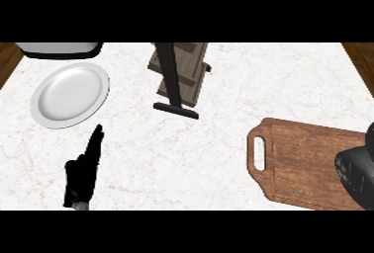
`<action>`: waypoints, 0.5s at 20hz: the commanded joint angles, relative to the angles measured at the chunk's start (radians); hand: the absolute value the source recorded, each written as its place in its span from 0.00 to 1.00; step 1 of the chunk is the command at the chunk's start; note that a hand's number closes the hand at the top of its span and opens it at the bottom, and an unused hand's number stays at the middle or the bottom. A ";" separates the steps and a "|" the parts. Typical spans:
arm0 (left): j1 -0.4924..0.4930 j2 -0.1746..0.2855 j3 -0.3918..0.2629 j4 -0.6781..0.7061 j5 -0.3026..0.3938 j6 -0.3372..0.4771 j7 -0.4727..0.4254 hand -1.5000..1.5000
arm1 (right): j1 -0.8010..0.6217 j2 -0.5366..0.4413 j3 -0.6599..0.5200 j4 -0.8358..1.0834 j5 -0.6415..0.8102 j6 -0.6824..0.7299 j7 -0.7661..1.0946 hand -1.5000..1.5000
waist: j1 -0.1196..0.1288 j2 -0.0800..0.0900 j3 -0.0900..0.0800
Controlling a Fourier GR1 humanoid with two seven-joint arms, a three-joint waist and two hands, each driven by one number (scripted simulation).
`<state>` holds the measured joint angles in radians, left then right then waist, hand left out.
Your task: Pick the sweet potato from the cutting board and place it in the tiered basket
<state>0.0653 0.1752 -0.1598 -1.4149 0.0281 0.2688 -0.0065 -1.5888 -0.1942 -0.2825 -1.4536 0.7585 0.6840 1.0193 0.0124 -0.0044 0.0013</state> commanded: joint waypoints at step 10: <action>-0.007 -0.041 -0.024 0.041 -0.025 0.004 0.026 0.50 | -0.095 -0.008 0.013 0.489 0.093 -0.207 -0.184 1.00 | 0.014 0.014 -0.004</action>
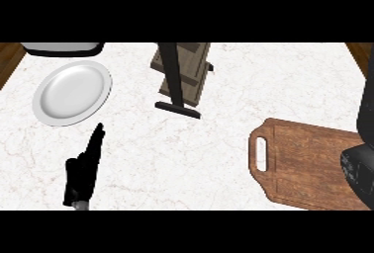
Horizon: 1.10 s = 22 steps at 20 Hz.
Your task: Pick the sweet potato from the cutting board and place it in the tiered basket
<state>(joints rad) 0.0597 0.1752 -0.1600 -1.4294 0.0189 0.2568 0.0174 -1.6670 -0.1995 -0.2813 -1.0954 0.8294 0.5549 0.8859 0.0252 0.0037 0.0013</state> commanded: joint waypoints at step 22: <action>-0.001 0.004 0.032 0.054 -0.003 -0.037 0.008 0.50 | 0.051 0.143 -0.170 0.432 -0.098 -0.579 -0.162 0.00 | 0.002 0.006 -0.002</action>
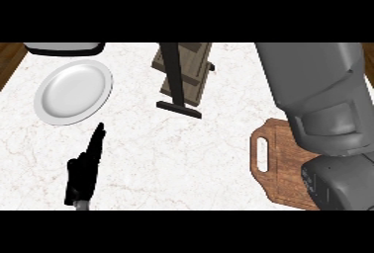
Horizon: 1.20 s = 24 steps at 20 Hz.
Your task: Pick the sweet potato from the cutting board and place it in the tiered basket
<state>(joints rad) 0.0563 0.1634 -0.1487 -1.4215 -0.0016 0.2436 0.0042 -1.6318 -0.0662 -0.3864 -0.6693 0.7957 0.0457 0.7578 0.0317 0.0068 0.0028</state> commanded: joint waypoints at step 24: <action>0.077 -0.034 0.024 0.021 -0.007 0.028 0.000 0.50 | 0.169 -0.414 -0.203 -0.373 -0.155 -0.132 0.080 0.00 | -0.070 -0.021 -0.001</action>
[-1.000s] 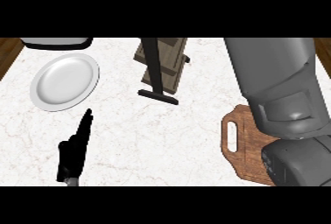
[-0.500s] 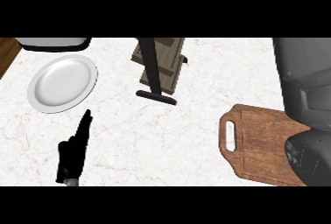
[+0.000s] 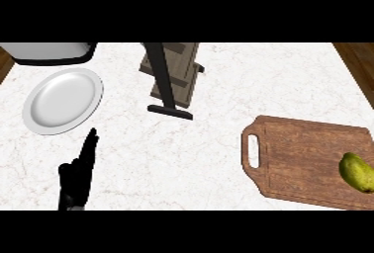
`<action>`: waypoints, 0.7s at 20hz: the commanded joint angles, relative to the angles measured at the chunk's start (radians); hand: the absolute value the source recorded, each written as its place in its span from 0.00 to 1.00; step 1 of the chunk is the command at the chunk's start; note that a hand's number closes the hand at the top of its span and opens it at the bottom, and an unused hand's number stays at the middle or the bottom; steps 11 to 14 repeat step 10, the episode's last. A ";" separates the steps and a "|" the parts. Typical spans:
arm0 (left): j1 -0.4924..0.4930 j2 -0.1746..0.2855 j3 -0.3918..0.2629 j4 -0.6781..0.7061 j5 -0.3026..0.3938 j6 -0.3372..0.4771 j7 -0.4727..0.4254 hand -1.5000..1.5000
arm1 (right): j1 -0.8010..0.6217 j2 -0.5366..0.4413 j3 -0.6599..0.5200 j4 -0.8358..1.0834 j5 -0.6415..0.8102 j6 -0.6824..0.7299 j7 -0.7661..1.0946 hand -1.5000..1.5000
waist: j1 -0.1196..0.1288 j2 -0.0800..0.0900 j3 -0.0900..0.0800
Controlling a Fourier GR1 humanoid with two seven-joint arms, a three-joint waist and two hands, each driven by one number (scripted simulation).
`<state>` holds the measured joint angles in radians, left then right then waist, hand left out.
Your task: Pick the sweet potato from the cutting board and place it in the tiered basket
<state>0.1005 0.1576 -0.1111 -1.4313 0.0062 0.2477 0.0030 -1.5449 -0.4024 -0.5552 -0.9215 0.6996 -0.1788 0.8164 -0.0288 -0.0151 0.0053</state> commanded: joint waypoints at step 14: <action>0.016 -0.024 -0.004 0.030 -0.004 0.002 0.010 0.50 | 0.352 -0.337 -0.263 -0.370 -0.385 0.546 0.060 0.00 | -0.011 0.004 -0.004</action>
